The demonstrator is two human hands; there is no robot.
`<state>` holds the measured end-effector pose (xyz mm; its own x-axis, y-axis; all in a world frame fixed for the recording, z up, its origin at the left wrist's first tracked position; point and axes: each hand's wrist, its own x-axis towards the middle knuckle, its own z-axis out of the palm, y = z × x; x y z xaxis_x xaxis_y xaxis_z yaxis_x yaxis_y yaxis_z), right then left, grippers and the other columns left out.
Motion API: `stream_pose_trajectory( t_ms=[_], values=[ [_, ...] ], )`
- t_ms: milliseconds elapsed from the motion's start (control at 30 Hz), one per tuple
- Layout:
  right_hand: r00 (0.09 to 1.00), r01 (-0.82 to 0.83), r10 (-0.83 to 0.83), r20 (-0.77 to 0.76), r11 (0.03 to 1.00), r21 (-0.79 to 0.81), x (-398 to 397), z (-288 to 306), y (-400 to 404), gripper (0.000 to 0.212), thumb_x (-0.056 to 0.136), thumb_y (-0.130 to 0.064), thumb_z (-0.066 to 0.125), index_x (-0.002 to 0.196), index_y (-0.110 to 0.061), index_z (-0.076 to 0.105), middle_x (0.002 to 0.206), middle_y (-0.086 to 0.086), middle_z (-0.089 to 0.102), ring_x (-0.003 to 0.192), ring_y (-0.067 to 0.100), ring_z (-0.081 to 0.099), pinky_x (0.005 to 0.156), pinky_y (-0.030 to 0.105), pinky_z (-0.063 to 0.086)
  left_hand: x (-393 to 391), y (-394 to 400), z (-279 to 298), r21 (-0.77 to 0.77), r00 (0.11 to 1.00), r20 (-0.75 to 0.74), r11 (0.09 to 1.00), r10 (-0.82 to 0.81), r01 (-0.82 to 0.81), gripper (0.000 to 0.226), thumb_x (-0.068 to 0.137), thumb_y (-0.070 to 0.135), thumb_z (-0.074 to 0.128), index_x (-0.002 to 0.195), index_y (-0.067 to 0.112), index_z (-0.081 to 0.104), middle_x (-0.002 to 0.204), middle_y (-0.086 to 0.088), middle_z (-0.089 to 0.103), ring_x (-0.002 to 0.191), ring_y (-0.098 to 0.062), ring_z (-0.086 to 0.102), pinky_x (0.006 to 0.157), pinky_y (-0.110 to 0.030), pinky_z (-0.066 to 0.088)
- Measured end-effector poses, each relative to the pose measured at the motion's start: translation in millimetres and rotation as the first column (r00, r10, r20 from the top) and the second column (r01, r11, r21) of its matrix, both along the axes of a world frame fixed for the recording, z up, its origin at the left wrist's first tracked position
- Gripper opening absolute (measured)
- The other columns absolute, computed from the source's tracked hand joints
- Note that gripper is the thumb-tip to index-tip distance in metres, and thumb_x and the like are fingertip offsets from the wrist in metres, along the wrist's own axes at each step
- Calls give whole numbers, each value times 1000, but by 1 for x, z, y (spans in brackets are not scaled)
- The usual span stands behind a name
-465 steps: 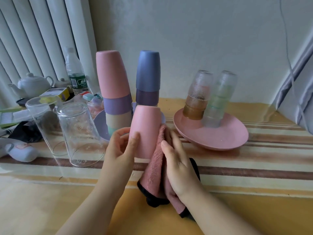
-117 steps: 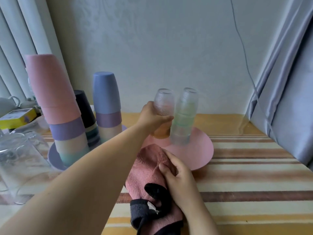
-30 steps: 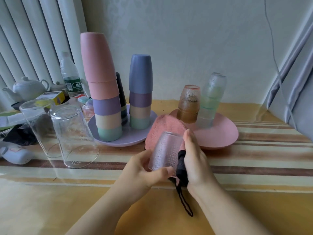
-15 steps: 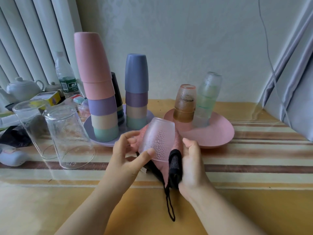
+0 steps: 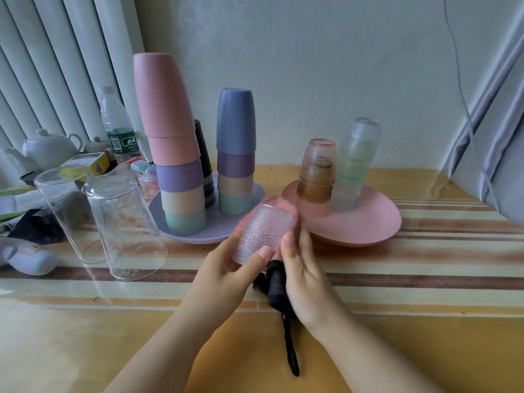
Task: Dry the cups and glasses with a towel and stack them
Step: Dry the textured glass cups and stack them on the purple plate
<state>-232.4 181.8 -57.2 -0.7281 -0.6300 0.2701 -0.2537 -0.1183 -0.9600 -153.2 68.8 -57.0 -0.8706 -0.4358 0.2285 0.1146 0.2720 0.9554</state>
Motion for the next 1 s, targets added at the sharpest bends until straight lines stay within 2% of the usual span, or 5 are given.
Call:
stream_pose_trajectory(
  t_ms=[200,300,467,800,1000],
  values=[
    [873,78,18,488,982,-175,-13,7,7,62,80,-64,51,121,-19,60,119,3,67,110,17,63,99,44,48,3,2,-3,139,980,52,974,-190,181,51,77,61,56,107,22,67,103,-1,70,97,-12,61,104,-44,41],
    [767,74,111,632,963,-259,-11,11,6,46,87,-49,45,103,-12,66,94,11,74,82,22,72,65,35,59,3,1,-10,233,981,37,956,-191,177,58,75,67,59,118,28,65,119,-2,67,117,-27,57,112,-52,32],
    [719,57,184,670,945,-321,-6,6,0,53,87,-51,41,106,-9,65,99,15,73,85,24,72,64,35,59,1,-3,-9,148,992,32,982,-120,114,66,68,72,54,110,22,66,122,-11,53,120,-30,46,111,-46,33],
    [952,174,-164,260,985,-18,1,8,2,53,79,-61,35,127,-42,48,134,-21,49,128,0,42,114,27,27,-7,-3,-12,-162,937,-174,930,302,-330,12,98,18,51,102,23,62,92,2,64,79,-1,59,65,-7,45],
    [996,88,-89,32,996,23,8,-2,-6,58,93,-53,24,146,-29,24,148,-19,33,131,-15,29,102,-1,24,-6,2,-12,-271,977,-100,940,188,-209,40,79,65,47,106,38,59,99,19,67,98,6,58,81,-10,42]
  ],
)
